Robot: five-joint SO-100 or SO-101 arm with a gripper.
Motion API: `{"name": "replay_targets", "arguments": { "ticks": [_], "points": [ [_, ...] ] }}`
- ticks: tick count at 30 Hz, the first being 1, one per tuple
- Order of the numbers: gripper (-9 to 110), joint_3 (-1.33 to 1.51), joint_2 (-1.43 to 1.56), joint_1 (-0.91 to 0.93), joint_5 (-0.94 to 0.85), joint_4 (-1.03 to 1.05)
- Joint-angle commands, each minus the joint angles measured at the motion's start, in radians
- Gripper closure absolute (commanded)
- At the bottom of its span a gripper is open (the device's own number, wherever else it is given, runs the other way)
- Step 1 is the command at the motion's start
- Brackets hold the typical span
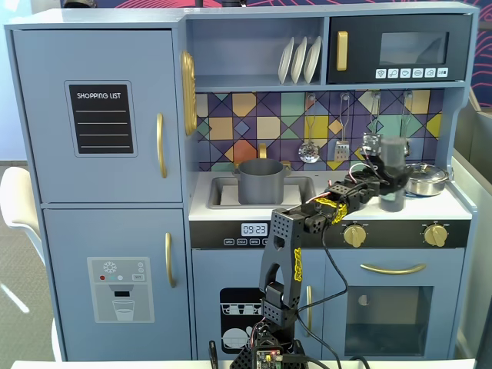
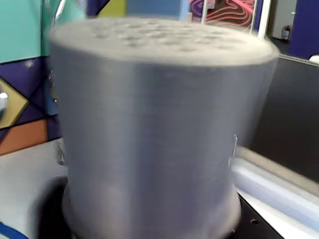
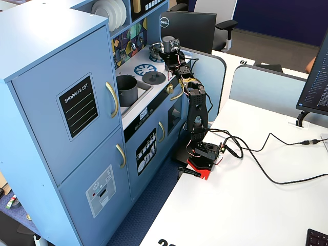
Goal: Put salt in the gray recipient
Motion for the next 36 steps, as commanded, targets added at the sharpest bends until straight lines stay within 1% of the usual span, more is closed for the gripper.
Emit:
{"name": "replay_targets", "arguments": {
  "ticks": [1, 4, 6, 8, 11, 14, 17, 19, 23, 25, 27, 29, 32, 36],
  "points": [
    [101, -0.067, 0.051, -0.017, 0.04, -0.031],
    [101, -0.078, 0.094, -0.026, 0.107, -0.091],
    [101, -0.104, 0.143, -0.041, 0.15, -0.083],
    [101, -0.118, 0.213, -0.066, 0.218, -0.015],
    [101, -0.117, 0.356, -0.143, 0.377, 0.193],
    [101, -0.117, 0.469, -0.244, 0.615, 0.37],
    [101, -0.103, 0.557, -0.367, 0.922, 0.509],
    [101, -0.089, 0.6, -0.466, 1.143, 0.54],
    [101, -0.067, 0.65, -0.65, 1.499, 0.571],
    [101, -0.072, 0.667, -0.721, 1.707, 0.584],
    [101, -0.08, 0.664, -0.778, 1.879, 0.598],
    [101, -0.094, 0.649, -0.836, 2.006, 0.609],
    [101, -0.106, 0.617, -0.916, 2.151, 0.606],
    [101, -0.156, 0.555, -0.965, 2.345, 0.598]
  ]
}}
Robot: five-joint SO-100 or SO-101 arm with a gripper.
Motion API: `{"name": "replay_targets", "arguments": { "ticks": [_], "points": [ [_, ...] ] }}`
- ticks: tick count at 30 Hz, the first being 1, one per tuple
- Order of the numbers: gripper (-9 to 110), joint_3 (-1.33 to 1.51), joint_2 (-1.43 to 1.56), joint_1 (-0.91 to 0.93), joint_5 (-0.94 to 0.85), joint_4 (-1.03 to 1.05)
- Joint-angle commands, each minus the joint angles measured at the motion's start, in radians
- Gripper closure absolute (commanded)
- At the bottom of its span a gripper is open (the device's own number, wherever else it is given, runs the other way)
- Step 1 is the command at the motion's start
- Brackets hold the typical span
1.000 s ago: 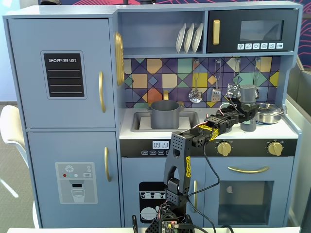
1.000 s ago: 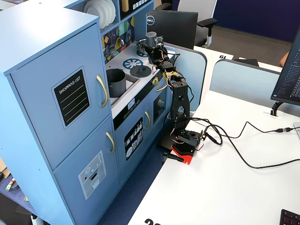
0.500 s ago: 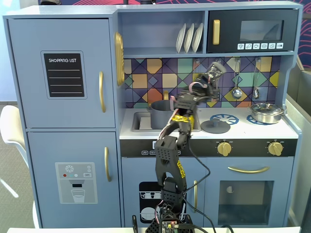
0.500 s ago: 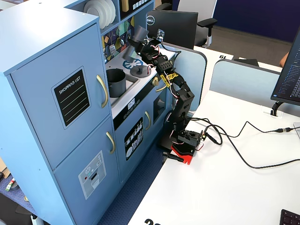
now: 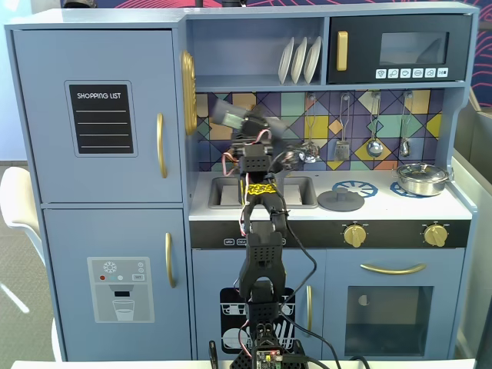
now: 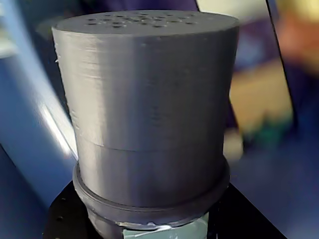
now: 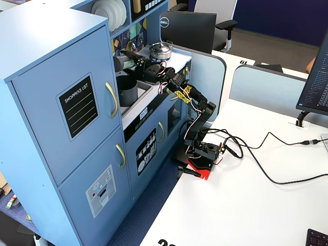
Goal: Put salt in the gray recipient
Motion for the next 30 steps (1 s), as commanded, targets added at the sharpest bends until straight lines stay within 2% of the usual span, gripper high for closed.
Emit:
{"name": "replay_targets", "arguments": {
  "ticks": [1, 7, 15, 23, 26, 30],
  "points": [
    [101, -0.124, -0.032, -0.06, 0.207, -0.015],
    [101, -0.178, -0.115, -0.084, 0.302, -0.081],
    [101, -0.127, -0.137, 0.008, 0.494, 0.11],
    [101, -0.304, -0.207, -0.097, 0.433, -0.026],
    [101, -0.402, -0.242, -0.109, 0.41, -0.031],
    [101, -0.365, -0.229, -0.075, 0.433, 0.014]
  ]
}}
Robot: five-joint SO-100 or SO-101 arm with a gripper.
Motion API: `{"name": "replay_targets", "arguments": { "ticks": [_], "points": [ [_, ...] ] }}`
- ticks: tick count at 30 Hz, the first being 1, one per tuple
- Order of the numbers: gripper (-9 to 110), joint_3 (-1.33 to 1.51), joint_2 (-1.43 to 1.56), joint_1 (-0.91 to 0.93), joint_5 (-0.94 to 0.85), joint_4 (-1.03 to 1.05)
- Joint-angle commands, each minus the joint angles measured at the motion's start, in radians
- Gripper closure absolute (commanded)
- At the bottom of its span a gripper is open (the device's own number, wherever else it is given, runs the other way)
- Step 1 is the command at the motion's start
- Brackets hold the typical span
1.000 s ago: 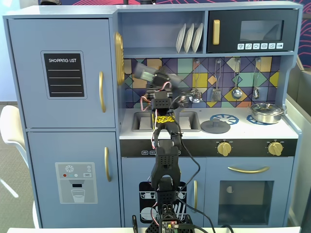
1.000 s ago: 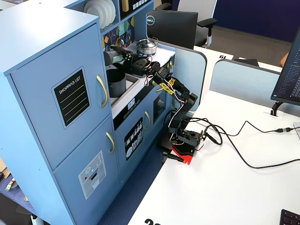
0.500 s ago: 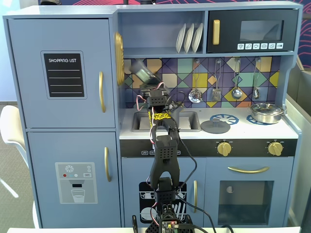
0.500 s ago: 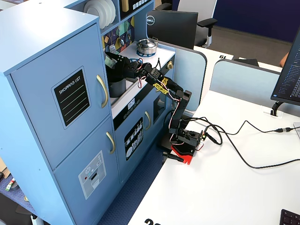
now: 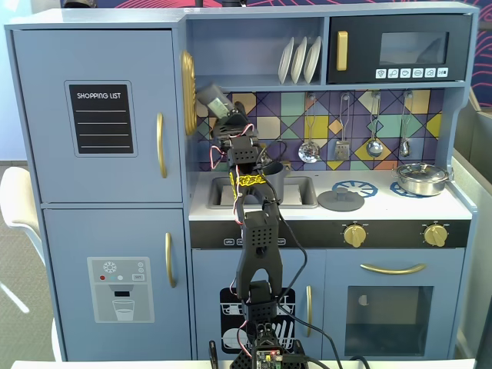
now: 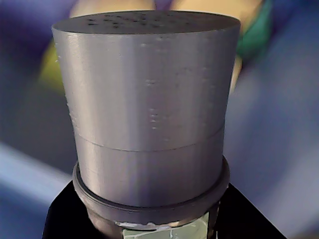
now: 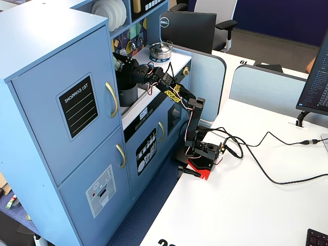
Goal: Put salt in the gray recipient
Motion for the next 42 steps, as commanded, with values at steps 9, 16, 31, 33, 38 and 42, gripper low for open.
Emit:
{"name": "replay_targets", "arguments": {
  "ticks": [9, 16, 31, 33, 38, 42],
  "points": [
    [101, 0.267, 0.14, 0.095, 0.058, 0.046],
    [101, 0.018, 0.012, 0.054, 0.02, 0.0],
    [101, 0.224, 0.104, 0.149, 0.011, 0.037],
    [101, 0.229, 0.11, 0.143, -0.002, 0.026],
    [101, 0.107, 0.071, 0.074, -0.041, -0.035],
    [101, -0.021, 0.028, 0.035, -0.077, -0.058]
  ]
}}
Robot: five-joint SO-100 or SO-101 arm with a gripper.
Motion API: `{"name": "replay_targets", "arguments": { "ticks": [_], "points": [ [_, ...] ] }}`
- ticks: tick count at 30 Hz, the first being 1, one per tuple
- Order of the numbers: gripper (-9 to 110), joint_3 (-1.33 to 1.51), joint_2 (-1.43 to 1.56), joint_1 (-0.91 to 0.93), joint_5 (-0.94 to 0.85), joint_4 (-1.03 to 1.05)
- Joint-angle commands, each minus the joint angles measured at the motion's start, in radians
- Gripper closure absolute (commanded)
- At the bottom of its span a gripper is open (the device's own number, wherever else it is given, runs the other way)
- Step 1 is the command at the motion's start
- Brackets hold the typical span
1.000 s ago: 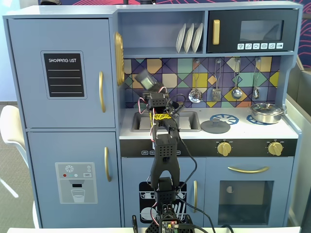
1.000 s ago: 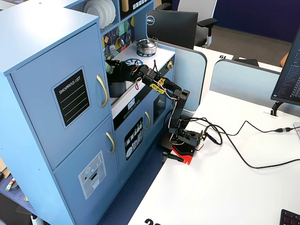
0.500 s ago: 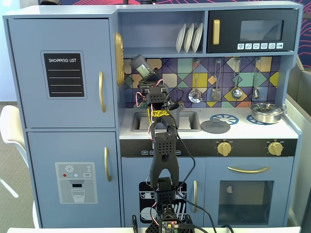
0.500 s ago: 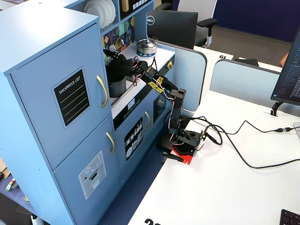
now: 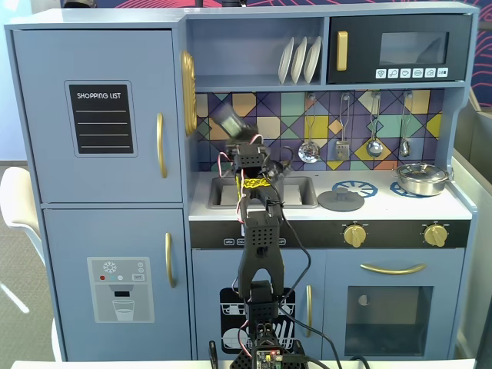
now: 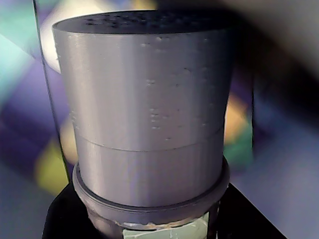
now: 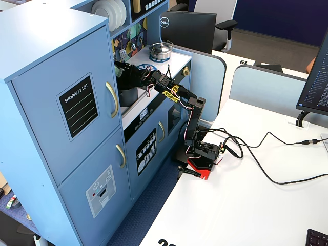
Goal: Put salt in the gray recipient
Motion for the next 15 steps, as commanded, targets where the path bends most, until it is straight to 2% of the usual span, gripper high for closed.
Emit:
{"name": "replay_targets", "arguments": {
  "ticks": [1, 4, 10, 15],
  "points": [
    [101, -0.178, 0.012, -0.031, -0.037, -0.035],
    [101, -0.169, 0.015, -0.015, -0.034, 0.0],
    [101, 0.08, 0.11, 0.069, -0.009, 0.057],
    [101, 0.146, 0.135, 0.061, -0.032, 0.043]
  ]
}}
